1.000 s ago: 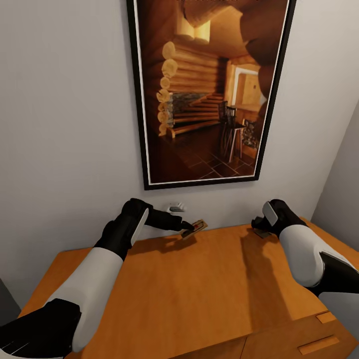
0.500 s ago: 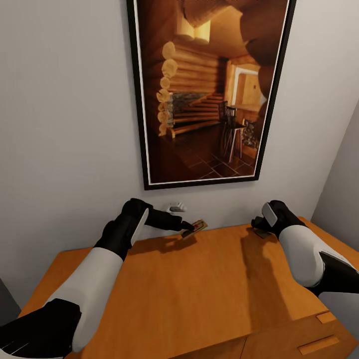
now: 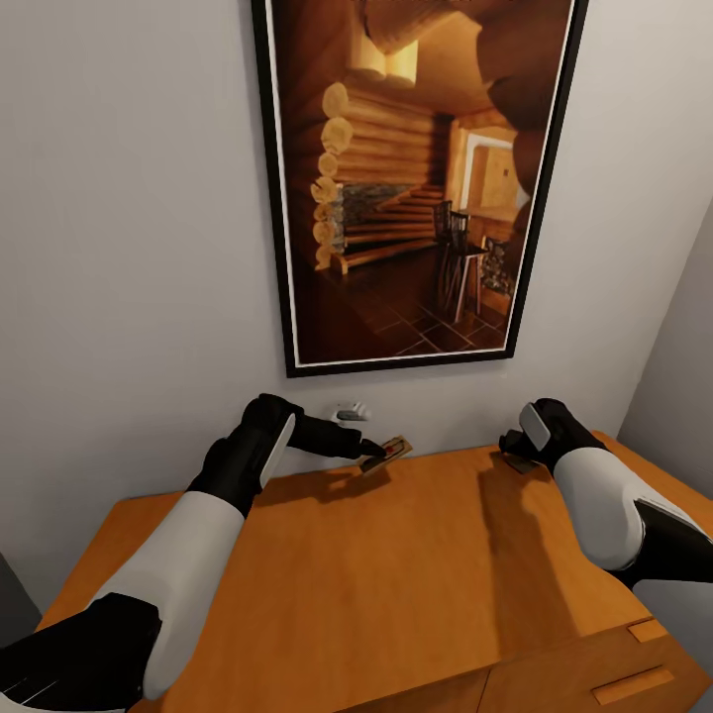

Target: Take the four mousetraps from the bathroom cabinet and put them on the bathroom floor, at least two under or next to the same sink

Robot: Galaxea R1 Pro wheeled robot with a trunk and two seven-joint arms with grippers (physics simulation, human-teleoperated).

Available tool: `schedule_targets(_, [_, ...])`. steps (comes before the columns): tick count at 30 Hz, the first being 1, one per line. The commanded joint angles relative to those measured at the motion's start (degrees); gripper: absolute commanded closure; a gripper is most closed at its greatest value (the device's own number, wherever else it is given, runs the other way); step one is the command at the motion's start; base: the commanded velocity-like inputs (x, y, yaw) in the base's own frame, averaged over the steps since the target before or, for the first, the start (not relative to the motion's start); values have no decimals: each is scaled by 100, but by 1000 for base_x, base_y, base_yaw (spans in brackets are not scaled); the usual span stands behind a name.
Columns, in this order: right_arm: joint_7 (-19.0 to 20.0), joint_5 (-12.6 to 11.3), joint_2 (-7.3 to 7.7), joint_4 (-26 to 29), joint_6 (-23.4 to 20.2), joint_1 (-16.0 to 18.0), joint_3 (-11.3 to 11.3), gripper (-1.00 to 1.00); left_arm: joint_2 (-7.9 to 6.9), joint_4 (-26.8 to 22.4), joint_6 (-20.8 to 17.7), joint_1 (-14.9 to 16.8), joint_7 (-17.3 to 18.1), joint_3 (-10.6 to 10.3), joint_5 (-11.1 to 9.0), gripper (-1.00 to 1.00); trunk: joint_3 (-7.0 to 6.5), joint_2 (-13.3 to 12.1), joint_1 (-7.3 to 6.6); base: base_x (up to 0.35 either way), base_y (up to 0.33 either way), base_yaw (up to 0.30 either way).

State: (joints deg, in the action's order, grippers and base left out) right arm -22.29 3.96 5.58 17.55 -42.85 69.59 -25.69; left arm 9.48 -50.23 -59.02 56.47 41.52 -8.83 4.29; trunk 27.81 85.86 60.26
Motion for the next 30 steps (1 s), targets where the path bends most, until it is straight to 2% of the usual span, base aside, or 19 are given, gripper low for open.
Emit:
schedule_targets(1, [1,-53,-5,-240,0,2,-70,100,1,-5,-21,5,41,4,46,100,8,3,0,0,0,0])
schedule_targets(30, [-76,-11,56,-428,-77,2,-41,100,1,-11,-21,6,41,-5,46,100,8,3,0,0,0,0])
